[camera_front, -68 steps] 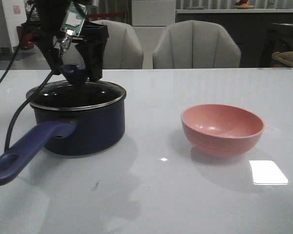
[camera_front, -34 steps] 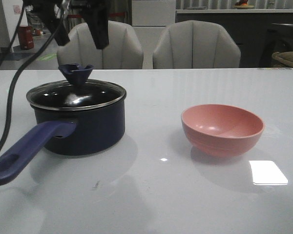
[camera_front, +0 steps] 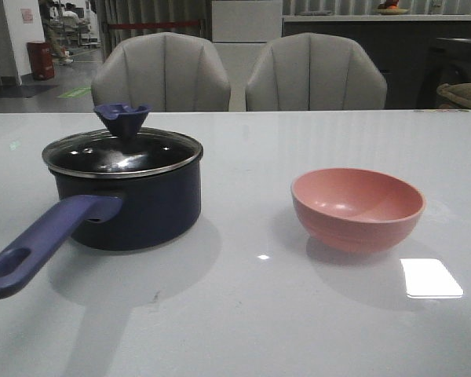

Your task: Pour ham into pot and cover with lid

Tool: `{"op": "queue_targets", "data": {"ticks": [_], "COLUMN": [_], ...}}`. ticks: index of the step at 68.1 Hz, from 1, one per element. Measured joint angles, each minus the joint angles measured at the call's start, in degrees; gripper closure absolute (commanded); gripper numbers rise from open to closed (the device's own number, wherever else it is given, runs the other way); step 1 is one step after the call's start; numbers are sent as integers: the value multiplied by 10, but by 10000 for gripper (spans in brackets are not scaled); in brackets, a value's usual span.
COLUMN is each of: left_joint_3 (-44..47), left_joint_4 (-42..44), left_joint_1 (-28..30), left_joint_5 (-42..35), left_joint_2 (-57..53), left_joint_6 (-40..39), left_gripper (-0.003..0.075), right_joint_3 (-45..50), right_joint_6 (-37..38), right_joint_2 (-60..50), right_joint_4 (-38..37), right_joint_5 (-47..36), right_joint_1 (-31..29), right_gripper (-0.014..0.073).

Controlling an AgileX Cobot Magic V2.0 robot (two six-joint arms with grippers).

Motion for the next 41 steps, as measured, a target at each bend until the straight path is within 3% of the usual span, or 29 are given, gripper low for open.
{"op": "queue_targets", "data": {"ticks": [26,34,41], "left_joint_3": [371,461,521], "left_joint_4": [-7,-9,-12], "left_joint_1": [0,0,0], "left_joint_5": [-245,-289,-304], "left_joint_2": [-364,-461,-530], "left_joint_6": [1,1,1], "left_gripper": [117,118,185], "right_joint_3": [0,0,0], "right_joint_6": [0,0,0], "right_joint_2": [0,0,0], "right_joint_4": [0,0,0], "right_joint_5": [0,0,0], "right_joint_1": [0,0,0], "right_gripper": [467,467,467]}}
